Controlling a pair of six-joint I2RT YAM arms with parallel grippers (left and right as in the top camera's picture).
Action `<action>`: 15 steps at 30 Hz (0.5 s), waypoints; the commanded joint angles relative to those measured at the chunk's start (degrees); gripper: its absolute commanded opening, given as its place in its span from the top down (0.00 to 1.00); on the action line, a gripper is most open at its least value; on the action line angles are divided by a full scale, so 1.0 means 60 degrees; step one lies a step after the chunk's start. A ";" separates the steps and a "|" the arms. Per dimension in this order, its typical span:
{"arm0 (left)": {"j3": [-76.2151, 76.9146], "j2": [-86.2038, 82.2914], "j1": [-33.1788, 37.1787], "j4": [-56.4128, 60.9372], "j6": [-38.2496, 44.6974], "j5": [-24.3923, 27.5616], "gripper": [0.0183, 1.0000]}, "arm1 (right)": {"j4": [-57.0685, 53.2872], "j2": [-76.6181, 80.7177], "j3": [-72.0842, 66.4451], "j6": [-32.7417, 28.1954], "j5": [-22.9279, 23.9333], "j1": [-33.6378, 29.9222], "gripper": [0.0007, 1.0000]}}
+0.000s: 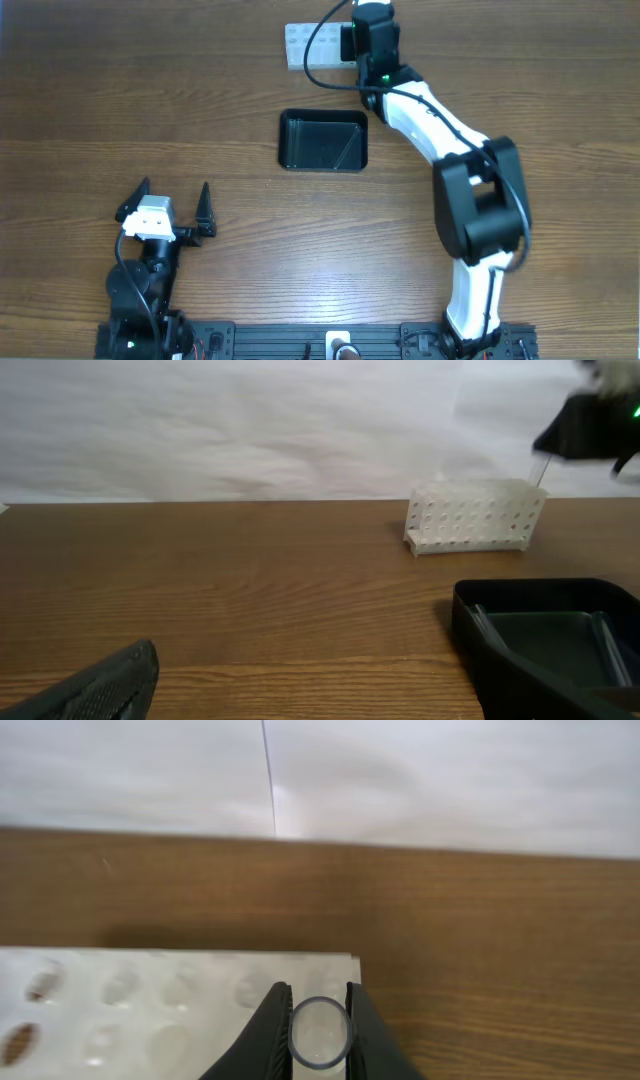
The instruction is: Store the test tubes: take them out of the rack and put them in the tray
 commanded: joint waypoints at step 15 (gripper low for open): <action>-0.0047 -0.0040 0.0066 -0.0022 0.0106 0.0062 0.00 | -0.5574 -0.4182 0.0036 0.2055 -0.1883 0.0911 0.93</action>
